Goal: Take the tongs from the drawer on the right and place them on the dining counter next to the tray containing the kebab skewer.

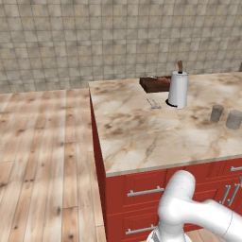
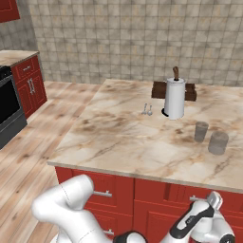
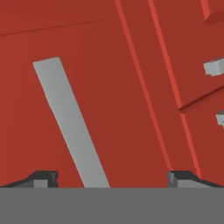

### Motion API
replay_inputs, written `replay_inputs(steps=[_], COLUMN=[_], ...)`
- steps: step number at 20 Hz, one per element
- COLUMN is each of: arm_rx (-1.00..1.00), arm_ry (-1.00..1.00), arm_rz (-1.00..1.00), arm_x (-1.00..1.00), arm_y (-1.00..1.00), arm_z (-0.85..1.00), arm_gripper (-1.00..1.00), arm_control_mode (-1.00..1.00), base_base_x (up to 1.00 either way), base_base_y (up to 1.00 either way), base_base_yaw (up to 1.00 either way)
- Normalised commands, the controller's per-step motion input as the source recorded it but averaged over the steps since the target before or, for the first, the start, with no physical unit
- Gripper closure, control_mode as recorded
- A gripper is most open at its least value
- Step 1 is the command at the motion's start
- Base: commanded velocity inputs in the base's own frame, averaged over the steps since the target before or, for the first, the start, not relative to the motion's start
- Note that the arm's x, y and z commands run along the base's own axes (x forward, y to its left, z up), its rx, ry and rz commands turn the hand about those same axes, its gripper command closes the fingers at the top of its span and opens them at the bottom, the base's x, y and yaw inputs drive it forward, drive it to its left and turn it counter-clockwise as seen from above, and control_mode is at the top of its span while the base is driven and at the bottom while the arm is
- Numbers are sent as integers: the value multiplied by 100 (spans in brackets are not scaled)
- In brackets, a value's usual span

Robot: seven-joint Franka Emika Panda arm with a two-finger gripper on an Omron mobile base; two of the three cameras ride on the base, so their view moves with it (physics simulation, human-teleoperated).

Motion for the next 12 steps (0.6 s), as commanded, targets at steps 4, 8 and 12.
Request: replay_inputs(steps=[4, 8, 12], arm_rx=[3, 2, 2], arm_ry=[0, -3, -3], arm_rz=[0, 0, 0], arm_x=[27, 27, 24], arm_y=[-14, -16, -16], arm_z=[-8, -16, -21], arm_gripper=[-100, -100, -100], arm_control_mode=[-100, -100, -100], base_base_x=[0, 0, 0], base_base_y=[0, 0, 0], base_base_yaw=[0, 0, 0])
